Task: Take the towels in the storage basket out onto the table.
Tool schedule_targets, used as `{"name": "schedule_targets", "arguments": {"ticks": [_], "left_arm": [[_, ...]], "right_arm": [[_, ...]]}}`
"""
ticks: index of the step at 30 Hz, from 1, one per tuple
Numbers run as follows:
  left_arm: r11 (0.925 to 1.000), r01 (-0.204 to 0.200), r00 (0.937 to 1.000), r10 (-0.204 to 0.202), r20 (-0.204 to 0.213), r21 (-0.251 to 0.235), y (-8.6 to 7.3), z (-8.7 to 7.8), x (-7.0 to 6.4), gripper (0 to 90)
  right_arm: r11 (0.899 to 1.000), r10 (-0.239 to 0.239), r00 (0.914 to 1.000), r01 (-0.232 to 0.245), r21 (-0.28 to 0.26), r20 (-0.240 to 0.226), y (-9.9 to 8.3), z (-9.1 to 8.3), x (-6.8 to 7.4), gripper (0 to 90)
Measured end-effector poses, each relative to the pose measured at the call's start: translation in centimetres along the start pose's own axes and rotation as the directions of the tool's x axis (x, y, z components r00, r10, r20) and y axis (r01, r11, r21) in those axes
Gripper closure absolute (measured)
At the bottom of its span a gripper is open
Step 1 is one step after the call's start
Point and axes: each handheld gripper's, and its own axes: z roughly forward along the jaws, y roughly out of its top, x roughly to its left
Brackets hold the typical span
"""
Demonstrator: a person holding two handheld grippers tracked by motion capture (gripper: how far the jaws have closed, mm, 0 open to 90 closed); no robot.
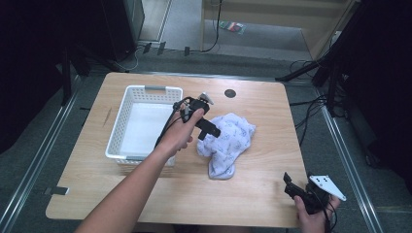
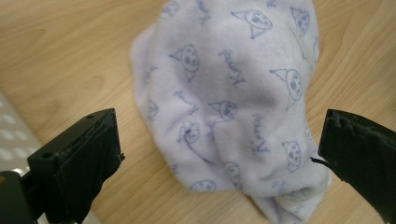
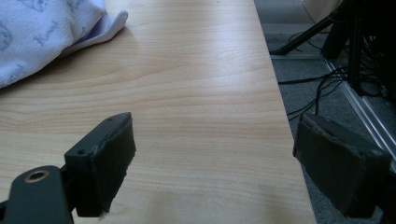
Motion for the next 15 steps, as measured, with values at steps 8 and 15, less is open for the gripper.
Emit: {"name": "schedule_targets", "arguments": {"ticks": [8, 15], "left_arm": [[0.9982, 0.017, 0.9995, -0.019, -0.027, -0.057, -1.0, -2.6, 2.0, 0.0], [0.9965, 0.024, 0.9972, -0.03, -0.068, -0.079, -2.4, -4.5, 3.7, 0.0]], "right_arm": [[1.0, -0.001, 1.0, 0.001, 0.002, 0.004, 0.0, 0.0, 0.0, 13.0], [1.0, -0.001, 1.0, 0.001, 0.003, 0.005, 0.0, 0.1, 0.1, 13.0]]}}
